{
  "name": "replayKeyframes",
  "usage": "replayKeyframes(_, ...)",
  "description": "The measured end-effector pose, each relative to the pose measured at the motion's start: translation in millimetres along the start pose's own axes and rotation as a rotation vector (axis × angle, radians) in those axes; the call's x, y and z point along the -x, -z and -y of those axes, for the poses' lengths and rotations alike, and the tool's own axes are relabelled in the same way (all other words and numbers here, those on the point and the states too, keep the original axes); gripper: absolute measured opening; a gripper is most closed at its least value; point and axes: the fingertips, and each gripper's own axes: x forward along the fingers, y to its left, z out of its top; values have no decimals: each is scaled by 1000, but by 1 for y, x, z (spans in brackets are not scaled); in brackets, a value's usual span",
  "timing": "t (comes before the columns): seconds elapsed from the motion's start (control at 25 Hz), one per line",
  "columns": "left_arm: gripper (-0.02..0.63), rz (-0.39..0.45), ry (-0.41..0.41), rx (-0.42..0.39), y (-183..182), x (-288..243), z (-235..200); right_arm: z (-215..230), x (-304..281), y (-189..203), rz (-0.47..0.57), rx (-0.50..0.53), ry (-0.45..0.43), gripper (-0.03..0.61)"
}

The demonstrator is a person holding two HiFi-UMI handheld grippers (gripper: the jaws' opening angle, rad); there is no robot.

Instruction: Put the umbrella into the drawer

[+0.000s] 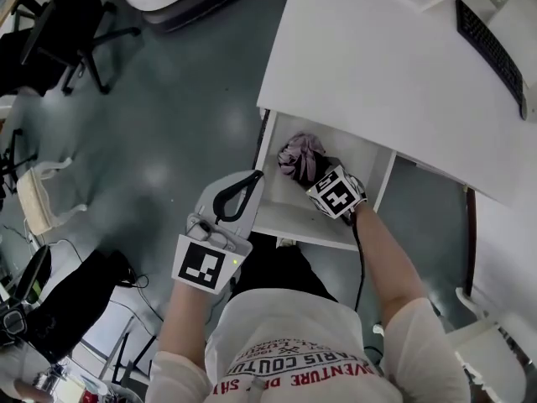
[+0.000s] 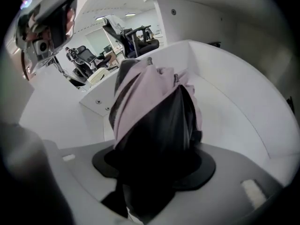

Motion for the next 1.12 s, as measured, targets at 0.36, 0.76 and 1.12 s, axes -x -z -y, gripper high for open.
replayKeyframes(0.36, 5, 8, -2, -23, -13, 8, 15, -9, 37, -19, 54, 58, 36, 325)
replayKeyframes(0.76, 5, 59, -2, -82, -77, 41, 52, -24, 179, -78, 329, 40, 185, 179)
replayKeyframes(1.12, 5, 137, 18, -179, -160, 82, 102, -77, 329, -112, 682, -27, 273, 26)
